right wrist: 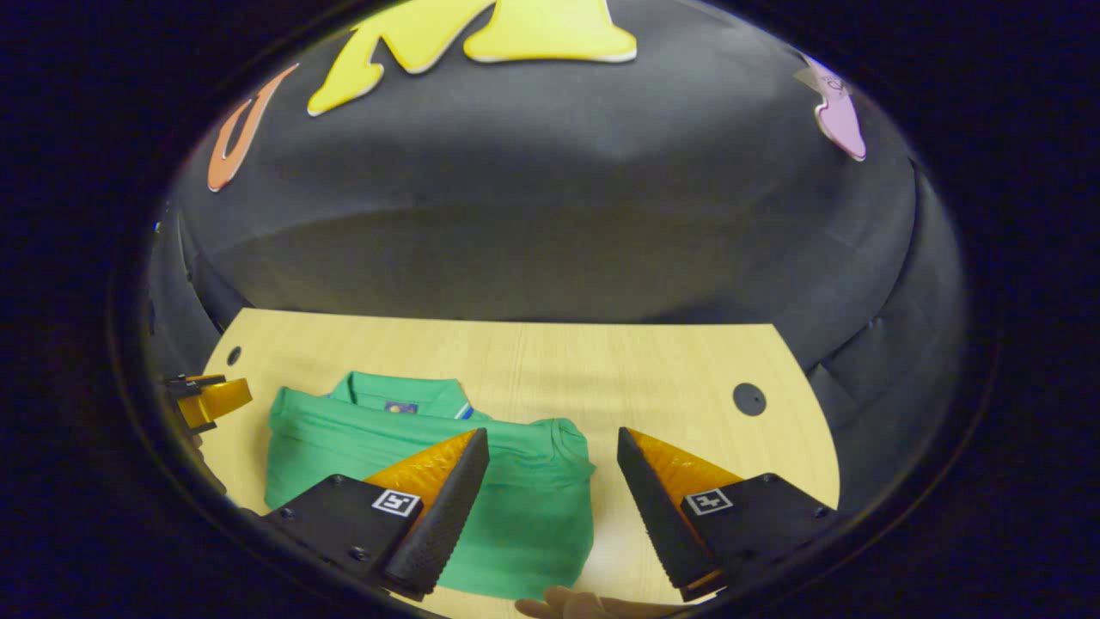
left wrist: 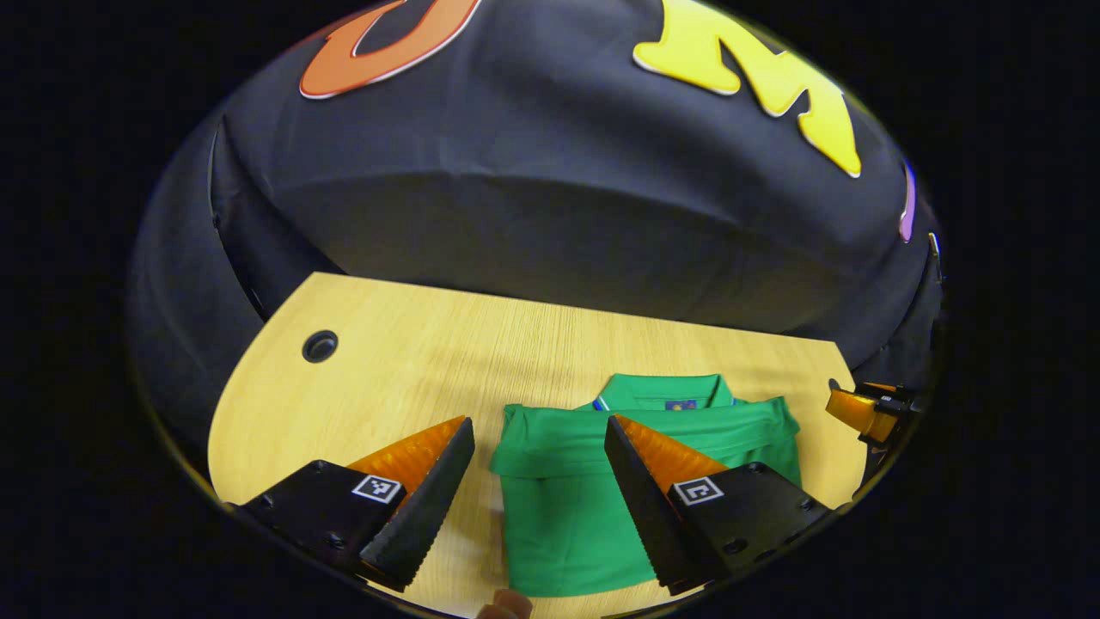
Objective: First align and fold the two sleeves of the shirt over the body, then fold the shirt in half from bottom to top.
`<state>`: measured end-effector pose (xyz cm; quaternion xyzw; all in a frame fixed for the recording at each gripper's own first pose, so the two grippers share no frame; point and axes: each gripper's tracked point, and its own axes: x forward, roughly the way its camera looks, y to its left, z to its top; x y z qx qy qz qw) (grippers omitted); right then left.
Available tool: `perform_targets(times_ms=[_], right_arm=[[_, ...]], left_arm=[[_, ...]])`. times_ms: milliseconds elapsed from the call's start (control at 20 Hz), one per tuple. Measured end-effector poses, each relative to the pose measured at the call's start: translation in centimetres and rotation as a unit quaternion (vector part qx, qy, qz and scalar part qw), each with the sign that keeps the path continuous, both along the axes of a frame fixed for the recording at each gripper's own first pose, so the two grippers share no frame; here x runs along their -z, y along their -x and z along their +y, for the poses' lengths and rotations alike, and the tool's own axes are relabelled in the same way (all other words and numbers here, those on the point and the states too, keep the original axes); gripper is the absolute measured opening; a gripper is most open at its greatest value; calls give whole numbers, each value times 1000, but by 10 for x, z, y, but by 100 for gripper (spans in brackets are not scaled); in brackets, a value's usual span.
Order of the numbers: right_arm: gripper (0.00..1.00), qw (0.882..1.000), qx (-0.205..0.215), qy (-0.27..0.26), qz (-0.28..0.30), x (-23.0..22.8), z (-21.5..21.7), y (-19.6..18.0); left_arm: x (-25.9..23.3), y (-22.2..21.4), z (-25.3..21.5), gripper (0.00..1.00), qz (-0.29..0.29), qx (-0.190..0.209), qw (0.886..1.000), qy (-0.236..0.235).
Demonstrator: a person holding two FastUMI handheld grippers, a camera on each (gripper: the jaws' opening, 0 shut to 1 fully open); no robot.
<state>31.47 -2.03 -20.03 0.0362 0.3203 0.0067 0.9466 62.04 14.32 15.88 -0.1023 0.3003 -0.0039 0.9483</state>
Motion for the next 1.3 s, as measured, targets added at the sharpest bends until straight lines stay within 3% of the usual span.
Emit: perform_targets(times_ms=[300,550,800,950,1150,1300], right_arm=[[95,994,27,-3,-102,-128,-20,91],[94,983,24,-3,-179,-201,-23,175],[95,972,39,6,-231,-240,-45,257],[93,967,43,6,-250,-260,-57,297],[95,954,70,19,-292,-285,-74,330],[94,951,72,11,-302,-279,-57,355]], left_arm=[[-117,78,20,98,-95,-11,995,-31],[-196,151,17,98,-181,-5,982,-51],[-260,224,8,98,-248,-6,966,-73],[-271,264,1,98,-250,-7,966,-60],[-282,305,-3,98,-277,-14,958,-78],[-285,323,-19,98,-295,-2,952,-76]])
